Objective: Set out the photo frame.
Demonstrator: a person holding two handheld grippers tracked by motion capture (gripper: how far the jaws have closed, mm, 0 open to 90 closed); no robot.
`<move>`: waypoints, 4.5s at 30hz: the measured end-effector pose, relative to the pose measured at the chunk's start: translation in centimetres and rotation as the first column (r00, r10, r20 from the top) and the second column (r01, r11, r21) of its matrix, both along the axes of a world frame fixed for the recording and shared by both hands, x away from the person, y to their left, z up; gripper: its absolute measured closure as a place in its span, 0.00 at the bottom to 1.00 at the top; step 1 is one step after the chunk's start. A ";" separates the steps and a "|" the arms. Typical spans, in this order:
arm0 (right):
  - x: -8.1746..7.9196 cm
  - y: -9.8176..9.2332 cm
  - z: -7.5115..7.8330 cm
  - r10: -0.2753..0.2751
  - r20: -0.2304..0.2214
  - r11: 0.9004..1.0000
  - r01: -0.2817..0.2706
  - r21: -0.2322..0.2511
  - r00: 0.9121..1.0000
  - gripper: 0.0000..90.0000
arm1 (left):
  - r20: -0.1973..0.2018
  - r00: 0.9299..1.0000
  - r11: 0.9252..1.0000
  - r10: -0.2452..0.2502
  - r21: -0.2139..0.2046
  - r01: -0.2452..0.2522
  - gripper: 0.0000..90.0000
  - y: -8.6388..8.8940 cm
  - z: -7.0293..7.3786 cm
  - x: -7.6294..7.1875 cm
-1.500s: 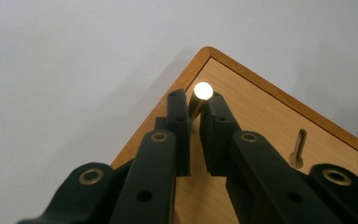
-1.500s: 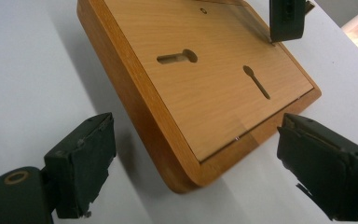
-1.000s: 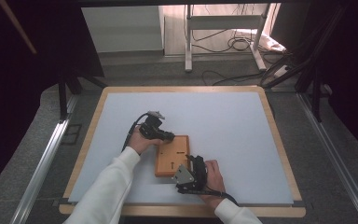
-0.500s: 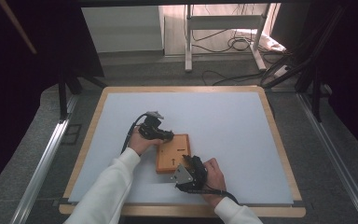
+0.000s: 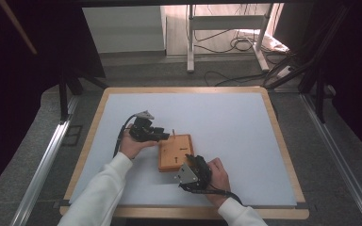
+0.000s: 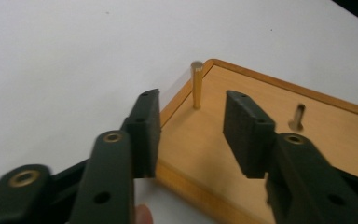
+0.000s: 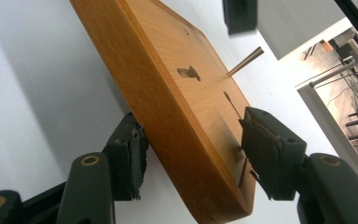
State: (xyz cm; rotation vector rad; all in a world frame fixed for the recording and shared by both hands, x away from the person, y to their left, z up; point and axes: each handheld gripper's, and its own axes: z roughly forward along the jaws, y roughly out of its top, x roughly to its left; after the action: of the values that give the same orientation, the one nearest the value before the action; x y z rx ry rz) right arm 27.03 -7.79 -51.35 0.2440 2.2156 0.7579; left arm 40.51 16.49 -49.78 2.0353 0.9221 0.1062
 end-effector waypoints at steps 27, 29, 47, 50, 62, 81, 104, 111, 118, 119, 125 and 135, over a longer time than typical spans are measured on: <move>0.4 -0.2 0.8 -0.015 0.018 1.000 0.015 0.010 1.000 0.50 | 0.027 0.996 0.996 0.087 0.016 -0.087 0.36 5.4 -2.6 -9.1; 0.5 -0.3 0.9 -0.017 0.020 1.000 0.016 0.011 1.000 0.51 | 0.026 0.996 0.996 0.084 0.021 -0.085 0.36 5.4 -2.8 -9.2; 1.9 -0.1 3.1 -0.004 0.008 1.000 0.004 -0.021 1.000 0.57 | 0.010 0.997 0.997 0.079 0.026 -0.079 0.35 5.5 -3.4 -9.2; 2.3 -0.1 3.5 -0.002 -0.005 0.999 0.002 -0.033 1.000 0.58 | 0.004 0.997 0.996 0.083 0.018 -0.083 0.35 5.7 -3.4 -9.2; 3.7 0.5 4.9 0.028 -0.044 0.998 -0.030 -0.060 0.999 0.61 | -0.006 0.997 0.997 0.079 0.014 -0.079 0.35 5.7 -3.6 -9.1; 4.9 1.9 6.2 0.092 -0.044 0.987 -0.097 -0.125 0.995 0.72 | -0.014 0.997 0.997 0.079 0.008 -0.079 0.35 5.8 -3.7 -9.0; 6.1 1.8 9.6 0.131 -0.087 0.989 -0.136 -0.059 0.988 0.77 | -0.009 0.994 0.994 0.107 -0.009 -0.107 0.35 6.3 -3.5 -9.0; 3.5 0.2 11.3 0.194 -0.120 0.981 -0.195 0.002 0.974 0.77 | -0.003 0.995 0.995 0.105 -0.004 -0.105 0.35 6.1 -3.6 -8.9; 2.3 -0.7 11.4 0.244 -0.186 0.970 -0.241 0.039 0.952 0.77 | -0.005 0.995 0.995 0.104 -0.005 -0.104 0.35 6.2 -3.5 -9.0; 2.3 -0.7 11.4 0.244 -0.186 0.970 -0.241 0.039 0.952 0.77 | -0.005 0.995 0.995 0.104 -0.005 -0.104 0.35 6.2 -3.5 -9.0; 2.6 -1.3 11.2 0.258 -0.217 0.966 -0.248 0.070 0.942 0.77 | -0.004 0.995 0.995 0.102 -0.001 -0.102 0.35 6.1 -3.5 -9.0; 5.6 -2.3 11.3 0.168 -0.230 0.982 -0.143 0.120 0.959 0.72 | -0.008 0.995 0.995 0.100 -0.002 -0.100 0.35 6.0 -3.6 -9.0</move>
State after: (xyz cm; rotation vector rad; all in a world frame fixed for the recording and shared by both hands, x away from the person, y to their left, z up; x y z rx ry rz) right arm 32.66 -10.07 -40.08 0.2224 2.4480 0.9740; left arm 31.53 22.52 -53.38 1.9890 1.0287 0.1517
